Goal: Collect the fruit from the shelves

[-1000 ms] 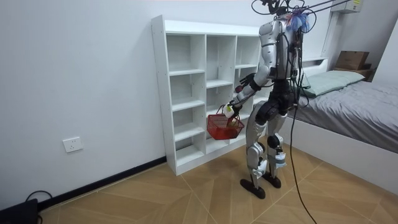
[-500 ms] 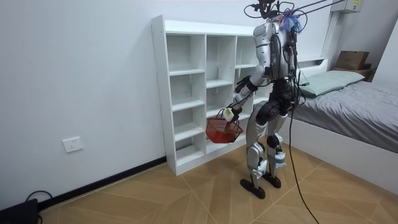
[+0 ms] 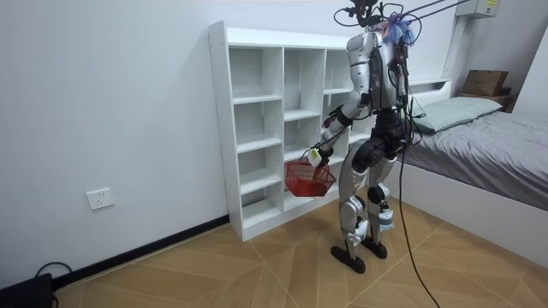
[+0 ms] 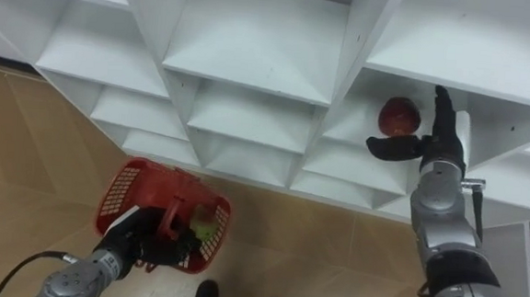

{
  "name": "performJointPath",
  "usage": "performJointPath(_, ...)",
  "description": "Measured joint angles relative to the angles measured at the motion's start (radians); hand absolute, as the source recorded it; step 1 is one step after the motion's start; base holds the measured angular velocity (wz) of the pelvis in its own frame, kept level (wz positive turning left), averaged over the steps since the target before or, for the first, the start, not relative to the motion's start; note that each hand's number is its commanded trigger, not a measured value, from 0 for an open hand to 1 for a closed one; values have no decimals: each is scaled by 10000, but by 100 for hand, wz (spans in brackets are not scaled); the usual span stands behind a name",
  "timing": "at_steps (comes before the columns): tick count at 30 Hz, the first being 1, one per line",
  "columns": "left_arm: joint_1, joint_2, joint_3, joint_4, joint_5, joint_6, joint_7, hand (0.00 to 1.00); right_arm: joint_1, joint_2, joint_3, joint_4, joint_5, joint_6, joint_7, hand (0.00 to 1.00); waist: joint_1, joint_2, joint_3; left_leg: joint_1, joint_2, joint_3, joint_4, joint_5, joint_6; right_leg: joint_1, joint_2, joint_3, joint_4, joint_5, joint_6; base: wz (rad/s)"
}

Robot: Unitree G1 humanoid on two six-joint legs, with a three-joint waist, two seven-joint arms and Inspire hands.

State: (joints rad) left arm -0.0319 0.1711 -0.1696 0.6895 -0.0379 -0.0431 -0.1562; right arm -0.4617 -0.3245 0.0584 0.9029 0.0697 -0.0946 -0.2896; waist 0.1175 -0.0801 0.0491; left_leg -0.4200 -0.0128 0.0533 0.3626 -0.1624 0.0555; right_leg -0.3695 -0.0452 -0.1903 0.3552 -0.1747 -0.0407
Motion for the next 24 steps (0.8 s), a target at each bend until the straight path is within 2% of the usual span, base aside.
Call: performJointPath(24, -213, -29, -221, 1, 8, 46, 167, 100, -504, -1, 4, 277, -348, 3, -281, 0, 3, 6, -5, -124, -1, 35, -20, 34, -2, -255, -54, -50, 227, -14, -4, 0)
